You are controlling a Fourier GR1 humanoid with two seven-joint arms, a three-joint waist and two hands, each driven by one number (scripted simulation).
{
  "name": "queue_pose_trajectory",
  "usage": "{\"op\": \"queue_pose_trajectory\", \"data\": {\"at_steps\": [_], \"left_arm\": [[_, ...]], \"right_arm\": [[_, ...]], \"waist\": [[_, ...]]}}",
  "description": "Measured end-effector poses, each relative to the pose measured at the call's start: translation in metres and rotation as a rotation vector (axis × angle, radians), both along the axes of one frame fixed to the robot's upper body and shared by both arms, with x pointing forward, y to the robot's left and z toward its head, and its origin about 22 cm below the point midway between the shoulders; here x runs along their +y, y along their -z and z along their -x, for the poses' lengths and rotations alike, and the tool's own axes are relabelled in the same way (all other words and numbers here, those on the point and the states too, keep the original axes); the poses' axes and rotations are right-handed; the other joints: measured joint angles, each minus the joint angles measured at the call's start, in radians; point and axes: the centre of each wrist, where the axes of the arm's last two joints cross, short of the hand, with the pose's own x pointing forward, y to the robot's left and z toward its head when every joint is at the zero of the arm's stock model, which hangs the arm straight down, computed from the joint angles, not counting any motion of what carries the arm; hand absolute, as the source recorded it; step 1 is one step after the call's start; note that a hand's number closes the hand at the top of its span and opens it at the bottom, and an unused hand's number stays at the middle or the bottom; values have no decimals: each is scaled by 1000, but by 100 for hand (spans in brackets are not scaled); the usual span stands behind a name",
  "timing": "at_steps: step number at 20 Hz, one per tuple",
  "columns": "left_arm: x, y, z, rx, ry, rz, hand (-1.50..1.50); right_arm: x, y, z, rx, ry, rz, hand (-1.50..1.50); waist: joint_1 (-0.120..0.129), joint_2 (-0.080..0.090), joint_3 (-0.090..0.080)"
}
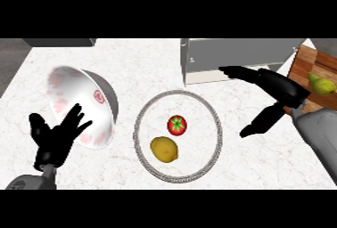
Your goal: Pick the tomato from the placemat and place it in the tiered shelf
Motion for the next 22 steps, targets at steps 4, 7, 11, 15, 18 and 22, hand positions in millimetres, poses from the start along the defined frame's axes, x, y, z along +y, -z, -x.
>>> {"op": "queue_pose_trajectory", "data": {"at_steps": [4,7,11,15,18,22], "left_arm": [[4,1,-1,6,3,3,0],[-2,1,-1,5,-2,0,0],[0,0,-2,1,2,1,0],[-1,-1,-3,0,12,6,0],[0,-1,-4,3,8,2,0],[0,0,-5,4,1,3,0]], "right_arm": [[41,-24,8,8,-1,103,-150],[70,-33,16,8,42,162,-150],[105,-37,25,4,102,246,-150],[136,-32,29,17,140,324,-150],[150,-27,32,41,144,382,-150],[164,-19,39,42,128,455,-150]], "waist": [[-2,-2,0],[2,-1,1],[5,1,0],[9,2,0],[9,3,0],[9,3,1]]}}
